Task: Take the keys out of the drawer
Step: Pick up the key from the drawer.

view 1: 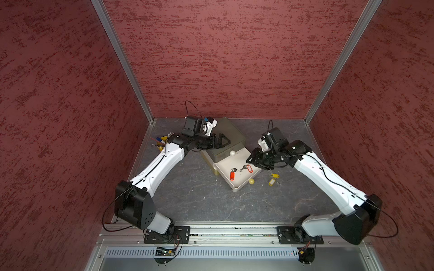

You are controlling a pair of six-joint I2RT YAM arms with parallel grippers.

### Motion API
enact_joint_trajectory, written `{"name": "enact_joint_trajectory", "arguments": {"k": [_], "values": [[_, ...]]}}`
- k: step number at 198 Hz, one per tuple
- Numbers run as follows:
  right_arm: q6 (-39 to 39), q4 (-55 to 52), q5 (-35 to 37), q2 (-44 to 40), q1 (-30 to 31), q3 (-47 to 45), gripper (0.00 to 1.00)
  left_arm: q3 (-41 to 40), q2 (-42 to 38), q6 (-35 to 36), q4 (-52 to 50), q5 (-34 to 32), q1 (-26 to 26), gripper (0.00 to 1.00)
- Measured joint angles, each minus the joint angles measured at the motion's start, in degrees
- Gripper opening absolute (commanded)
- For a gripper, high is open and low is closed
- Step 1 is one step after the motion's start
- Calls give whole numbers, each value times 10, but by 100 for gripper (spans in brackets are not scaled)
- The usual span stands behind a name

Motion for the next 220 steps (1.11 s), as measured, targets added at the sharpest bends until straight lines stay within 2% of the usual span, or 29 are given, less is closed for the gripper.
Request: {"name": "enact_joint_trajectory", "arguments": {"k": [67,220], "values": [[20,-36,27,60,15,6,48,-6,-7,-2,0,-2,0,100],[33,13,35,136,17,-5,46,0,-10,27,-20,-23,-14,100]]}}
